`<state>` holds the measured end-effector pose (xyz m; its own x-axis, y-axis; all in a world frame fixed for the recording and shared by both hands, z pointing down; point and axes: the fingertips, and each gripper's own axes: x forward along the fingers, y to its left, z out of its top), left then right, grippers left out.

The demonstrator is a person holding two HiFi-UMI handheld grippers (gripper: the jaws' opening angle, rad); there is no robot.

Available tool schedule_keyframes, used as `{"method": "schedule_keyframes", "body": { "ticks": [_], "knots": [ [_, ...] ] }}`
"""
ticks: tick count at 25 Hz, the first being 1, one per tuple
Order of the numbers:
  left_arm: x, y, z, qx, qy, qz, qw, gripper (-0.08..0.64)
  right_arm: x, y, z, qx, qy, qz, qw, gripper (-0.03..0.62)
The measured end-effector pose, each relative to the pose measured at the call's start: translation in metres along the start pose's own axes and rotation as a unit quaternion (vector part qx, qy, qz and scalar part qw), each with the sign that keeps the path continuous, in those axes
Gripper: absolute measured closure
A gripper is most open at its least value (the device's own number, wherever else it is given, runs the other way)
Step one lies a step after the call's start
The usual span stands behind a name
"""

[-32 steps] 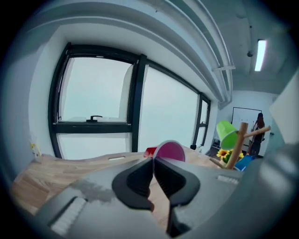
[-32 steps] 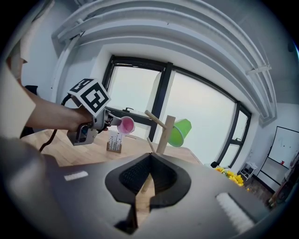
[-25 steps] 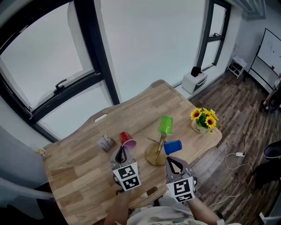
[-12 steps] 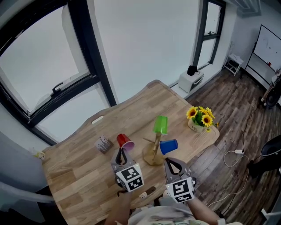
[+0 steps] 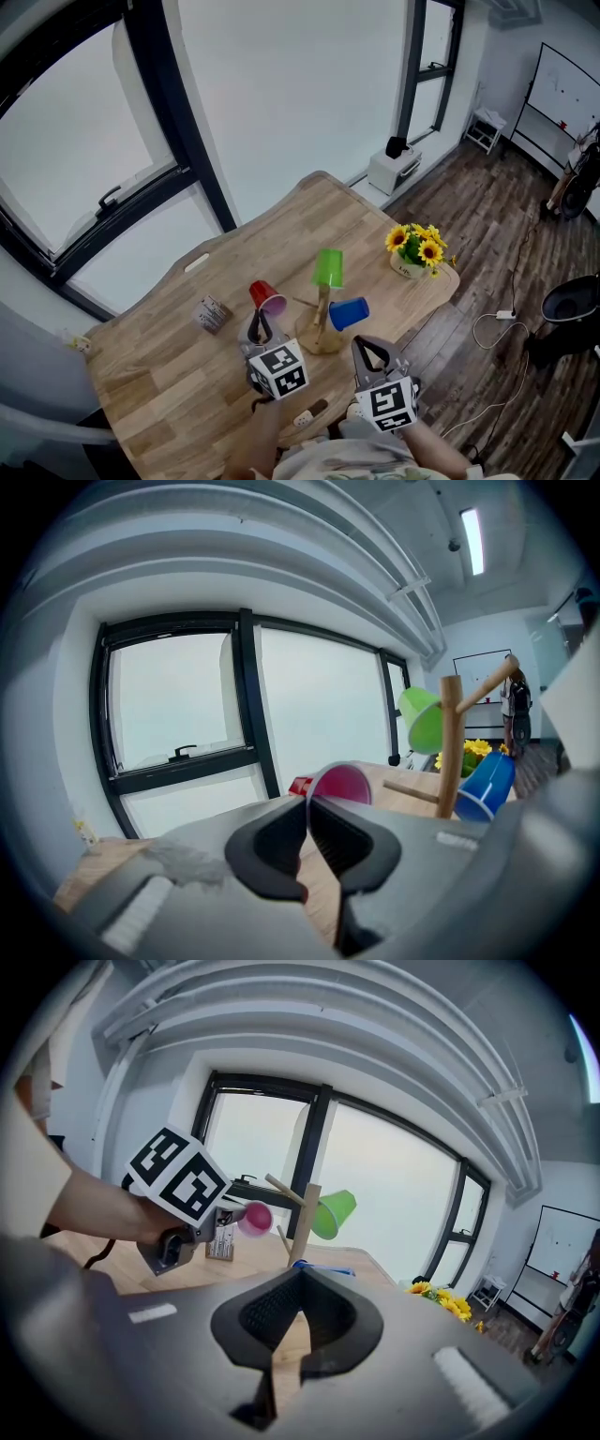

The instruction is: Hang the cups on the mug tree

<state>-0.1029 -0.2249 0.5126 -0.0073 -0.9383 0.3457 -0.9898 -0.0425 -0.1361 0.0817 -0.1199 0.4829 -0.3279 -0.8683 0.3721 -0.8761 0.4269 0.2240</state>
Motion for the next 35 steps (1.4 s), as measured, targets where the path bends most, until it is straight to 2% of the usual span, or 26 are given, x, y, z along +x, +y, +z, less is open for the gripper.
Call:
{"method": "schedule_keyframes", "body": {
  "ticks": [4,9,19,35],
  "knots": [
    [0.006,-0.008,0.005,0.010,-0.004,-0.005,0.9999,0.543,-0.002,-0.005,-0.006,0.003,0.005,-0.006,1.000,0.592],
    [0.004,-0.020,0.010,0.054,-0.021,-0.009,0.9983,0.543,-0.003,-0.010,-0.009,0.007,0.009,-0.013,1.000,0.592],
    [-0.001,-0.033,0.009,0.118,-0.042,-0.012,0.9920,0.543,-0.001,-0.011,-0.012,0.007,0.012,-0.014,1.000,0.592],
    [-0.006,-0.048,-0.004,0.154,-0.039,-0.037,0.9866,0.538,-0.002,-0.011,-0.016,0.009,0.016,-0.016,1.000,0.592]
  ]
}}
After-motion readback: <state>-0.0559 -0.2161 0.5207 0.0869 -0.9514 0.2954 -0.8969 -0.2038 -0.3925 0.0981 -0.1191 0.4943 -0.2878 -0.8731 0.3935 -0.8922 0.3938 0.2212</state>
